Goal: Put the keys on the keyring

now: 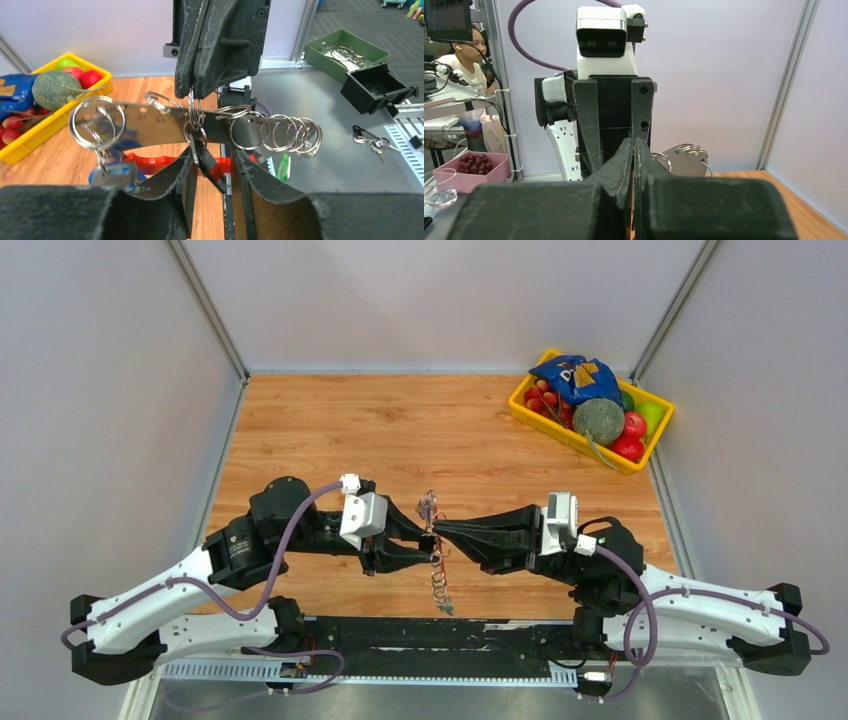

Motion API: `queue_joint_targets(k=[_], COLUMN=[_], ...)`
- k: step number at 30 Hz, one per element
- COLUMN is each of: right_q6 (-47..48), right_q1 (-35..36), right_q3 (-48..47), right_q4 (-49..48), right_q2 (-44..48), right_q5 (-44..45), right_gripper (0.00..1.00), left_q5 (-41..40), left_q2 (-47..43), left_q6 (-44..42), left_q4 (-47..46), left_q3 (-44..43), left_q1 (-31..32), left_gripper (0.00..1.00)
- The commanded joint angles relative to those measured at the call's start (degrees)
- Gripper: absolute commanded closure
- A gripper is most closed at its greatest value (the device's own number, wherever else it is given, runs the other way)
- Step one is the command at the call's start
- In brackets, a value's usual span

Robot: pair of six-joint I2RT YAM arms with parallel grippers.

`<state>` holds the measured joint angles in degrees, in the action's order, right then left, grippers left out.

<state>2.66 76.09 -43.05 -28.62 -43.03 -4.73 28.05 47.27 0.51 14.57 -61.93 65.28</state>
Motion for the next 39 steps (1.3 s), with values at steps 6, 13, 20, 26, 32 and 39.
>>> queue_joint_targets(k=[6,13,20,26,32,39], right_q6=[-0.58,-0.87,-0.8,-0.46,-0.04,0.07], right_q1=[0.19,0.2,0.21,0.19,0.19,0.21], right_q3=[-2.04,-2.08,-2.07,-1.95,-2.34,-2.74], right_q4=[-1.73,-0.65,-0.4,-1.01,-1.17,-1.54], right_q2=[2.07,2.03,1.58,1.44,1.12,0.24], right_q5=[1.22,0.06,-2.12,-3.14,-3.88,-4.41], right_gripper=[1.0,1.0,1.0,1.0,1.0,1.0], left_q5=[-4.32,-6.03,-3.84,-1.95,-1.21,-0.23], left_q2=[-4.73,-6.51,-5.71,-3.71,-2.68,-2.16], left_q6=[-1.79,-1.35,0.81,2.24,2.56,2.47], left_q4=[3.76,1.45,-4.7,-6.35,-6.86,-6.94], left_q3=[-2.71,-3.09,-1.91,-1.64,-1.44,-1.54], left_q1=[0.2,0.16,0.2,0.18,0.22,0.2], left_gripper=[0.52,0.47,0.45,0.47,0.56,0.64])
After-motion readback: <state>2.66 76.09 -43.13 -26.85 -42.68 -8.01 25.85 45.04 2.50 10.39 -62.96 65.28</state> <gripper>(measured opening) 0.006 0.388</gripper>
